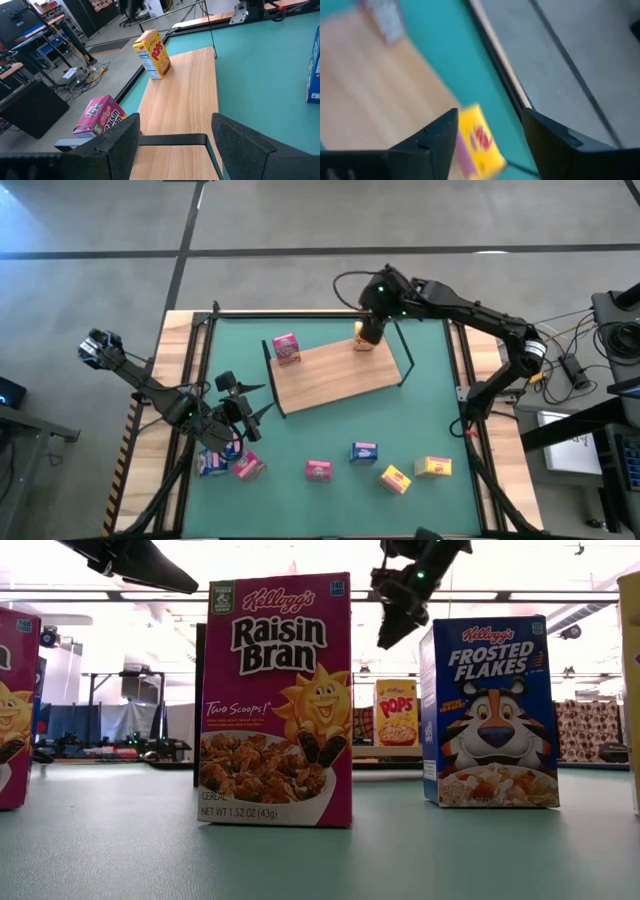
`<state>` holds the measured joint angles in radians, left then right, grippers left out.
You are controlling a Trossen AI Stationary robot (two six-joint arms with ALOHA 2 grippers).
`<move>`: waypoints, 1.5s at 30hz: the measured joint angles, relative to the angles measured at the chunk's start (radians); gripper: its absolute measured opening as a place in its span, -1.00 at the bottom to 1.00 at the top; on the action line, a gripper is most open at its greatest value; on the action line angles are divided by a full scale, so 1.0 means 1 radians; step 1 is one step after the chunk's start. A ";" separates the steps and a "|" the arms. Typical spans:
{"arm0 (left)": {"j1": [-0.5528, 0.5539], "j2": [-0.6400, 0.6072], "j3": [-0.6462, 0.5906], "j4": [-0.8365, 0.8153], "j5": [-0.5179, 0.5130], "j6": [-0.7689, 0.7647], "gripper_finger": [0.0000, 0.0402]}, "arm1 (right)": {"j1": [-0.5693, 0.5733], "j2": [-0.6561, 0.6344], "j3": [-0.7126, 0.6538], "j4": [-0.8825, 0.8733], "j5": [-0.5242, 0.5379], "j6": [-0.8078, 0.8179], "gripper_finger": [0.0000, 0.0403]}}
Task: Stack cereal on shelf
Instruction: Put the top yellow cereal box on the shelf
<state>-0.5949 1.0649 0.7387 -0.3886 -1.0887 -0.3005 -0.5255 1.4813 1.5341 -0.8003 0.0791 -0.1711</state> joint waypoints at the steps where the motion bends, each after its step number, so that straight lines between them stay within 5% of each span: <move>1: 0.000 0.000 0.000 0.000 0.000 0.000 0.14 | 0.002 0.006 0.000 0.025 0.002 0.029 -0.06; 12: 0.000 0.000 0.000 0.000 0.000 0.000 0.14 | 0.004 0.143 0.000 0.099 0.063 0.179 -0.92; 41: 0.000 0.000 0.000 0.000 0.001 0.000 0.14 | 0.045 0.178 0.000 0.012 0.036 0.106 -0.94; 45: 0.000 0.000 0.000 0.000 0.001 0.000 0.14 | 0.049 0.178 0.000 0.014 0.096 0.106 -0.94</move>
<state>-0.5945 1.0649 0.7387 -0.3889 -1.0882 -0.3000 -0.4762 1.6588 1.5341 -0.7865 0.1755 -0.0654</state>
